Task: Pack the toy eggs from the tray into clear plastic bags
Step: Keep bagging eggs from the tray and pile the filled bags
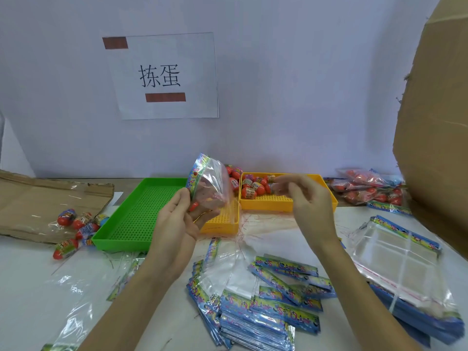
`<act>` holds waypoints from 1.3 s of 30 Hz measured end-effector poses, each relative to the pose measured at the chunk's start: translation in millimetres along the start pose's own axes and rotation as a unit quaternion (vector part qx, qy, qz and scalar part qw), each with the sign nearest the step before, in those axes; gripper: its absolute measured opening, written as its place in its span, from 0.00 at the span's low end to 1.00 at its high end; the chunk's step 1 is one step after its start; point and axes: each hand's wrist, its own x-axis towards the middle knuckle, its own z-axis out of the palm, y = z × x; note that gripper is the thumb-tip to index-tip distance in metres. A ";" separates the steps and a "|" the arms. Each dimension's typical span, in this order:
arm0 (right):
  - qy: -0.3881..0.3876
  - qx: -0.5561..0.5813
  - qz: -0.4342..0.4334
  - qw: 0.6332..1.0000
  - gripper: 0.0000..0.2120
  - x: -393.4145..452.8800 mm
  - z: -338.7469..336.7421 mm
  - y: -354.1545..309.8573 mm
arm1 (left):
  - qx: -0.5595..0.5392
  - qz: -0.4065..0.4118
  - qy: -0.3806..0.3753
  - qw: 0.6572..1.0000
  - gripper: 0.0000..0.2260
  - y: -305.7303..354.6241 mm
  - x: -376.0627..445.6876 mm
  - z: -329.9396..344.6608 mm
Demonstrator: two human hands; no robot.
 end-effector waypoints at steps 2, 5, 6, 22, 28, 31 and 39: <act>-0.093 0.027 0.062 0.993 0.12 -3.9 8.5 0.3 | -0.016 -0.005 0.003 1.000 0.14 1.7 -0.1 1.4; -0.171 0.025 0.165 0.971 0.30 -11.4 21.3 4.4 | -0.044 -0.021 0.002 0.999 0.14 3.6 -0.1 2.9; -0.186 0.030 0.182 0.965 0.32 -14.0 25.0 5.1 | -0.059 -0.030 -0.003 0.998 0.14 3.8 -0.3 3.3; -0.222 0.406 0.364 0.808 0.15 -11.3 23.0 -3.2 | -0.092 -0.158 -0.115 0.976 0.13 -2.9 -0.8 -2.5; -0.191 0.139 0.258 0.937 0.06 -15.8 22.0 2.1 | 0.189 -0.043 -0.030 0.981 0.23 3.7 -0.6 -6.5; -0.235 0.110 0.236 0.936 0.03 -15.8 19.6 2.5 | 0.282 0.018 -0.028 0.959 0.11 0.0 0.0 -12.3; -0.188 0.191 0.251 0.930 0.17 -12.5 14.7 -4.0 | 0.279 0.021 -0.013 0.960 0.10 2.3 2.3 -20.1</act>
